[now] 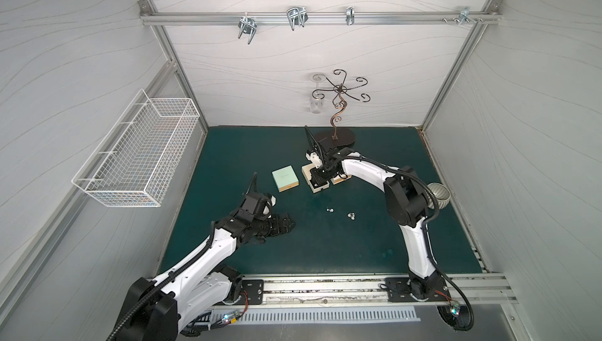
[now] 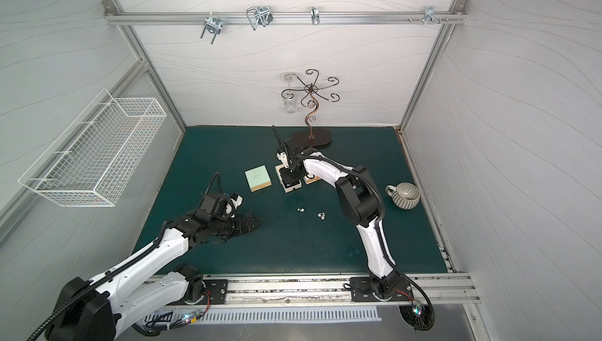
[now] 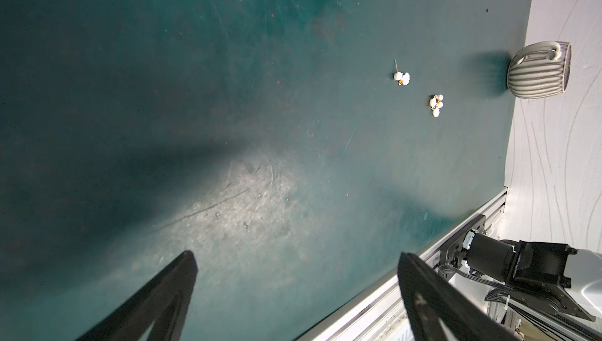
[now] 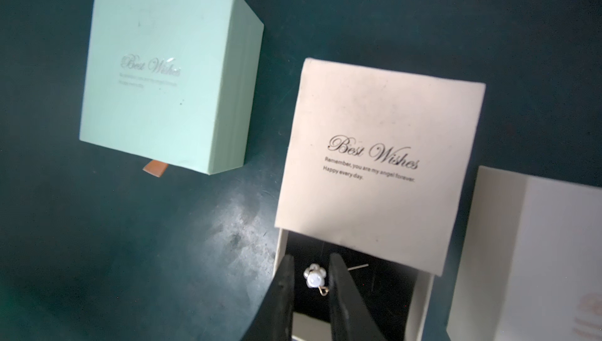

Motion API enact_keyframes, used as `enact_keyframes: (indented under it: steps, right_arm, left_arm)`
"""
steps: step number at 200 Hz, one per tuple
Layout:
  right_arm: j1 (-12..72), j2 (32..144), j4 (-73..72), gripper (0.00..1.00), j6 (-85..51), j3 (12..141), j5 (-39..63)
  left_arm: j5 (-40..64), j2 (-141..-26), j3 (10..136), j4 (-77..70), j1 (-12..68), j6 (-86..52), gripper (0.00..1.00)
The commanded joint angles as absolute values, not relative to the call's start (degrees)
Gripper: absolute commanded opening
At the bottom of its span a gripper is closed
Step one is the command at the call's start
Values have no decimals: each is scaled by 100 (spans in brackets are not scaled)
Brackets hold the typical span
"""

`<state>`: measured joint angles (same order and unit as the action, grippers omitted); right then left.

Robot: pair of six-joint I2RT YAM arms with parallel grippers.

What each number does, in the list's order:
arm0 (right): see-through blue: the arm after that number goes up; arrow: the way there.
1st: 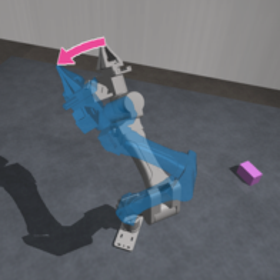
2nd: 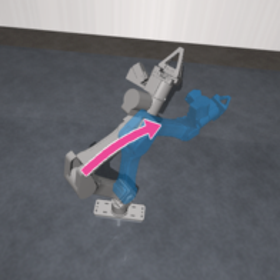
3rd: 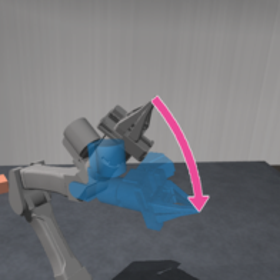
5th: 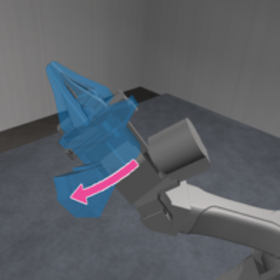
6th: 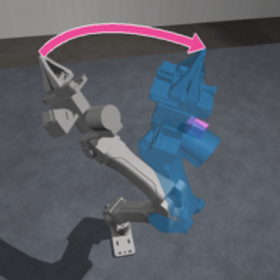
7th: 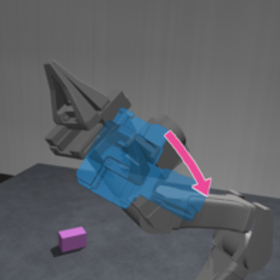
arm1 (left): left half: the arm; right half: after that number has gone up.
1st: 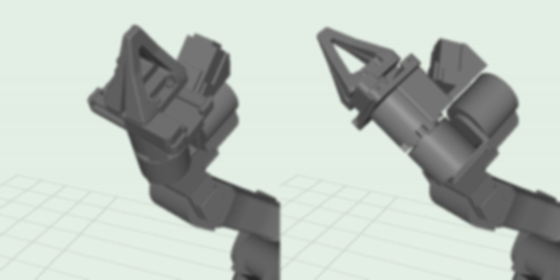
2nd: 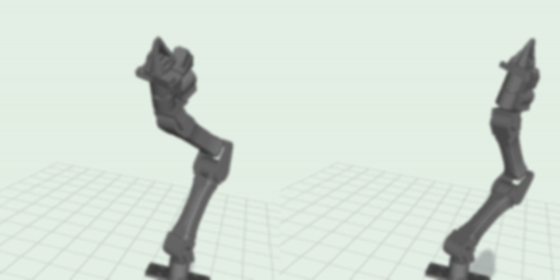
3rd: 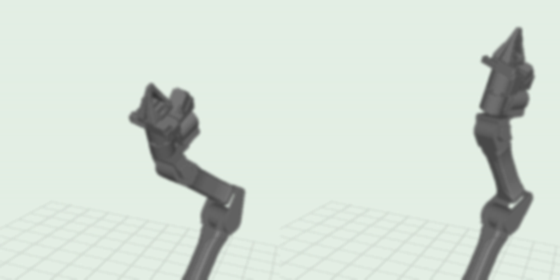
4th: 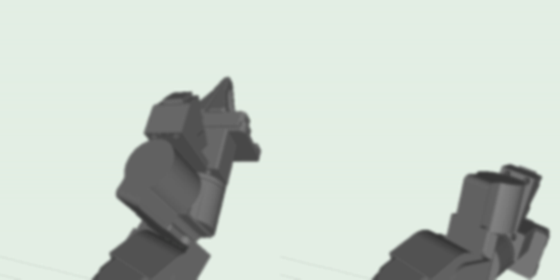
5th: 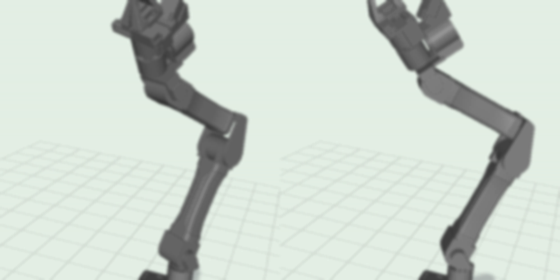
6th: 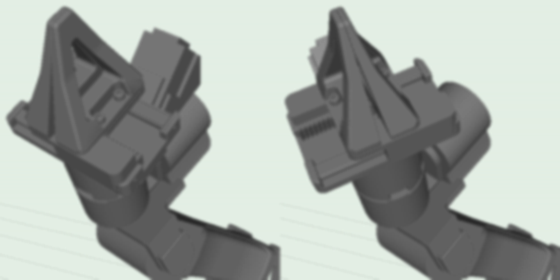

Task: Place the earrings into the drawer-style jewelry box
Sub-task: Insert the earring into the inner lining, then pick up the earring from the center of the board.

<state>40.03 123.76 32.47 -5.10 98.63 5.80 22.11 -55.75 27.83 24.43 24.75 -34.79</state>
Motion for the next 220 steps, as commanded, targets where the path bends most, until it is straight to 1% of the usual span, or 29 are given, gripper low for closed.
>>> enact_keyframes:
  steps: [1, 38, 63, 109, 138, 168, 220]
  right_arm:
    - [3964, 12302, 3413, 23, -485, 9980, 522]
    - [3955, 12023, 3427, 23, -438, 9881, 492]
    - [3951, 11630, 3424, 23, -413, 9620, 483]
    - [3956, 10732, 3246, 23, -378, 8362, 357]
    - [4051, 10368, 3123, 24, -358, 7558, 243]
    - [4315, 10356, 3103, 23, -291, 7122, 120]
    - [4630, 10685, 3083, 25, -305, 7101, -168]
  left_arm:
    - [2259, -5587, 2799, 2215, 2478, -3560, 99]
    - [2259, -5621, 2788, 2170, 2485, -3574, 99]
    - [2259, -5676, 2799, 2120, 2509, -3578, 99]
    - [2268, -5828, 2848, 2059, 2542, -3577, 99]
    - [2259, -5879, 2847, 2006, 2549, -3586, 99]
    - [2276, -5960, 2848, 1934, 2555, -3612, 99]
    - [2292, -6021, 2889, 1949, 2575, -3604, 99]
